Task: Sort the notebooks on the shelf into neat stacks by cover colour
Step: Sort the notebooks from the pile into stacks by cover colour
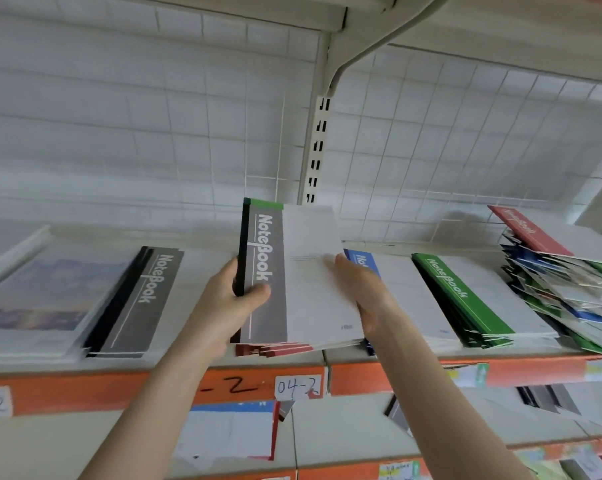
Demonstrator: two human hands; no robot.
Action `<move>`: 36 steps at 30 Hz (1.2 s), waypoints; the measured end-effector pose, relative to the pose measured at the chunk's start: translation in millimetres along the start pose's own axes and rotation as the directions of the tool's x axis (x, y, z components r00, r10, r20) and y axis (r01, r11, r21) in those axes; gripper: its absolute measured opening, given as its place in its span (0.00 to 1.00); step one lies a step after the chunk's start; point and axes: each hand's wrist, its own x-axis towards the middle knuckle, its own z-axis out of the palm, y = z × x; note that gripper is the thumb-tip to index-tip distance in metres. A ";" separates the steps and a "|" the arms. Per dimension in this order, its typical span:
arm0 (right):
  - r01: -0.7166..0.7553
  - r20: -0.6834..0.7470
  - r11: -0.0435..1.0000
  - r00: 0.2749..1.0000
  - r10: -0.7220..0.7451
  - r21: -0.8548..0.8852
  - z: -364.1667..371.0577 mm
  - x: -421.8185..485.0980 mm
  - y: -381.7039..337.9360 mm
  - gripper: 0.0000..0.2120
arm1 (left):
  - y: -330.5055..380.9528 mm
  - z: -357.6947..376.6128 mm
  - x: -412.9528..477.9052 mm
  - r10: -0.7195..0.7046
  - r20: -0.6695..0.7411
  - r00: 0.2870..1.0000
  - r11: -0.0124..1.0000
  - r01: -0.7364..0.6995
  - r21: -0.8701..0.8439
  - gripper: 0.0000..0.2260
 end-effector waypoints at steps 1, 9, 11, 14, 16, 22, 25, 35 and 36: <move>-0.002 0.038 0.999 0.999 0.001 0.043 4.4 -0.2 2.6 0.11 | -2.1 -6.8 -1.7 0.022 -0.020 1.000 0.999 -0.021 0.031 0.15; 0.102 0.161 0.990 0.980 -0.117 0.094 41.5 3.5 18.8 0.09 | -11.7 -67.7 -6.9 0.118 -0.328 0.937 0.934 0.008 0.358 0.09; 0.159 0.136 0.987 0.978 -0.161 0.024 42.7 4.3 18.2 0.11 | -16.4 -91.3 -8.2 0.110 -0.373 0.921 0.868 0.093 0.487 0.06; 0.208 0.057 0.976 0.977 -0.205 -0.066 36.7 8.9 12.9 0.12 | -22.0 -112.4 -9.3 0.097 -0.425 0.900 0.733 0.224 0.642 0.09; 0.218 0.015 0.968 0.976 -0.218 -0.125 30.6 14.2 10.3 0.11 | -26.7 -116.6 -8.1 0.092 -0.431 0.898 0.620 0.288 0.730 0.09; 0.170 -0.075 0.969 0.980 -0.186 -0.178 10.6 22.0 15.0 0.14 | -33.9 -115.6 -6.9 0.113 -0.446 0.888 0.287 0.401 0.870 0.15; 0.161 -0.108 0.973 0.978 -0.180 -0.168 -1.9 21.1 17.2 0.10 | -34.1 -104.6 -7.3 0.183 -0.407 0.895 0.278 0.350 0.895 0.18; 0.232 -0.219 0.964 0.942 -0.255 -0.127 -104.5 0.4 -1.9 0.08 | -27.7 35.7 20.3 0.300 0.053 0.953 0.320 -0.153 0.935 0.23; 0.225 -0.233 0.967 0.941 -0.247 -0.117 -119.3 -3.3 -5.1 0.09 | -27.0 52.3 22.5 0.301 0.089 0.949 0.331 -0.192 0.924 0.23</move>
